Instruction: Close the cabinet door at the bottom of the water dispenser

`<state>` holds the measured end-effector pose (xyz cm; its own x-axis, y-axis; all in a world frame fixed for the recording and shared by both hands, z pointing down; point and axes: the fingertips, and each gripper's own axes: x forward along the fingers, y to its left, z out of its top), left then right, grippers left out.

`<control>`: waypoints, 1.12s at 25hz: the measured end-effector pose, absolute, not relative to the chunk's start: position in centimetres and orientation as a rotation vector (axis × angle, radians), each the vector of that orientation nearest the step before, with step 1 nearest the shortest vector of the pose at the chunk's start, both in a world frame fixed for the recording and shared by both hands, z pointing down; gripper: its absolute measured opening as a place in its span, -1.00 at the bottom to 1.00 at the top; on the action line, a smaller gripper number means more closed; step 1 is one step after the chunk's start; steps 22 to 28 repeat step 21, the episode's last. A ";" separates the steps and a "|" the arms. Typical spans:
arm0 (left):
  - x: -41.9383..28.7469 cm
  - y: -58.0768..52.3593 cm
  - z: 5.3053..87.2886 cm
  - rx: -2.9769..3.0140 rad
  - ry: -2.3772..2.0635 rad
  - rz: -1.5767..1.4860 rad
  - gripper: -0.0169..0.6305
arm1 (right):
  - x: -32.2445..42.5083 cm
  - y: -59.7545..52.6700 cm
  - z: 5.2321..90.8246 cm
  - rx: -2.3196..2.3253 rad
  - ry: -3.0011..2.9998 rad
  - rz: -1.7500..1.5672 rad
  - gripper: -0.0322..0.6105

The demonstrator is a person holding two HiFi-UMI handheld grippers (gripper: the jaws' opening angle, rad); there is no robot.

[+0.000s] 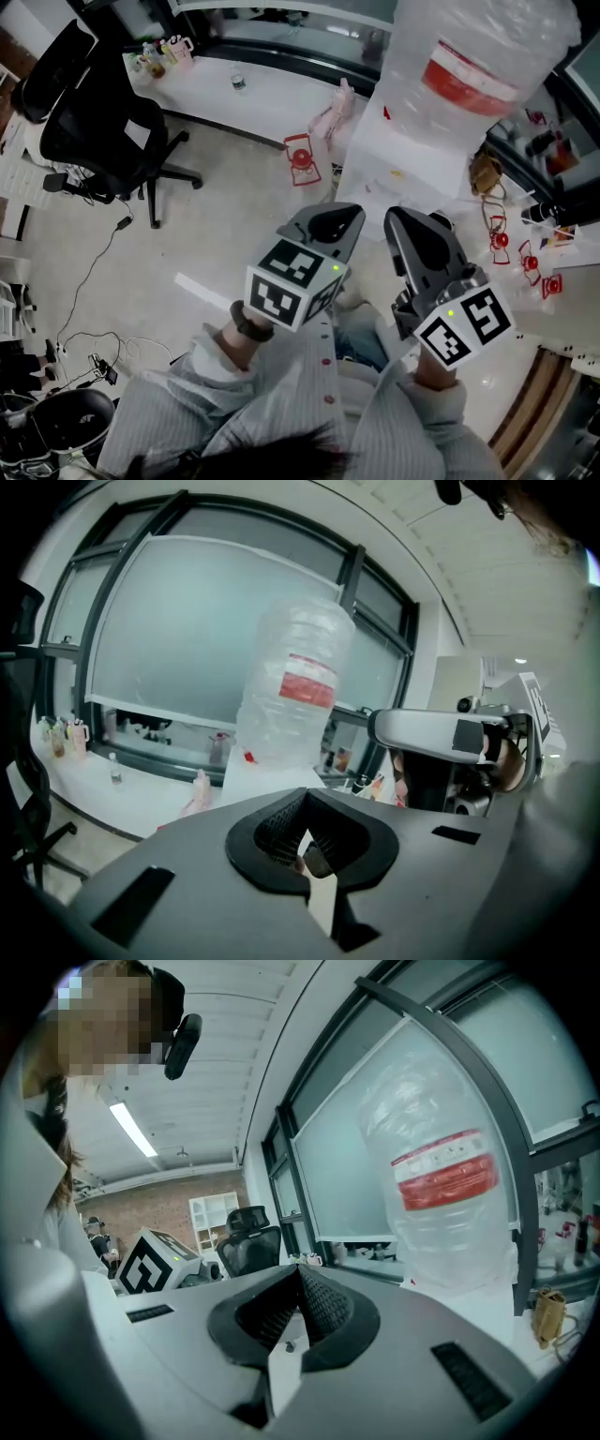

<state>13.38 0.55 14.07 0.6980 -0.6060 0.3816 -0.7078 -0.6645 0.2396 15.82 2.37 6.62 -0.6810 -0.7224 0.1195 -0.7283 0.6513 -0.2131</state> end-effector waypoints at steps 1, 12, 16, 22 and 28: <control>13.3 0.5 14.0 2.535 -1.023 0.378 -0.91 | 15.8 2.3 6.6 1.240 -2.836 0.382 -0.86; 13.5 0.6 14.2 2.611 -0.987 0.529 -0.91 | 15.7 3.1 5.7 1.215 -2.860 0.356 -0.86; 13.7 0.4 13.5 2.649 -0.982 0.564 -0.91 | 15.7 3.5 5.6 1.208 -2.865 0.348 -0.86; 13.4 0.9 13.5 2.638 -0.959 0.578 -0.91 | 16.1 4.5 6.0 1.214 -2.862 0.360 -0.86; 13.4 0.9 13.5 2.638 -0.959 0.578 -0.91 | 16.1 4.5 6.0 1.214 -2.862 0.360 -0.86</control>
